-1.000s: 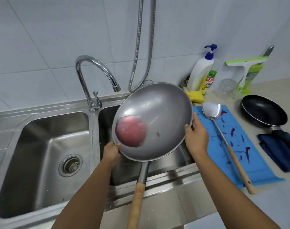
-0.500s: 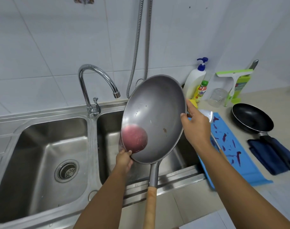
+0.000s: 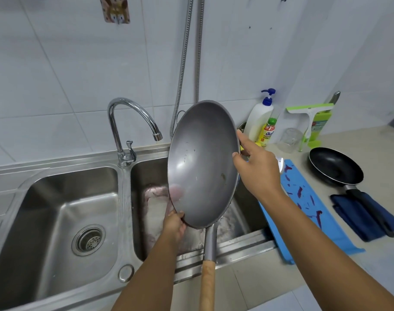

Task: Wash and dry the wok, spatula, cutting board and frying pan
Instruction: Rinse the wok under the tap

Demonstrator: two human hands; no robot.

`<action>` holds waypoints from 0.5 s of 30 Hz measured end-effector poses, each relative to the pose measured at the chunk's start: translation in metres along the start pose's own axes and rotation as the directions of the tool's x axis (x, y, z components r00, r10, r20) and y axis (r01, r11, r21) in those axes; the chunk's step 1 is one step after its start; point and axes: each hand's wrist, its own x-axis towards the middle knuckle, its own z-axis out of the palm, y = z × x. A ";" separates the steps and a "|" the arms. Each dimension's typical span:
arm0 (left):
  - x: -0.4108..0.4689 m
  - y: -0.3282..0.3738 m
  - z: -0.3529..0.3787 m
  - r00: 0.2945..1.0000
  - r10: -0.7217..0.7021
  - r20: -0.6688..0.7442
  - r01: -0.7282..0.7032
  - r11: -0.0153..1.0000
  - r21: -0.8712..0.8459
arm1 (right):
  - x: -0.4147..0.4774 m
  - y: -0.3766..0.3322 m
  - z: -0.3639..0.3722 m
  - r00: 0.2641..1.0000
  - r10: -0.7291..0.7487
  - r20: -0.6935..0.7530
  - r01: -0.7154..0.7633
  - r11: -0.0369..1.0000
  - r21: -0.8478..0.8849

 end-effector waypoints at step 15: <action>-0.006 0.011 -0.003 0.991 -0.023 -0.134 0.032 0.997 0.066 | 0.005 -0.001 0.011 0.999 0.008 0.033 -0.010 0.998 0.067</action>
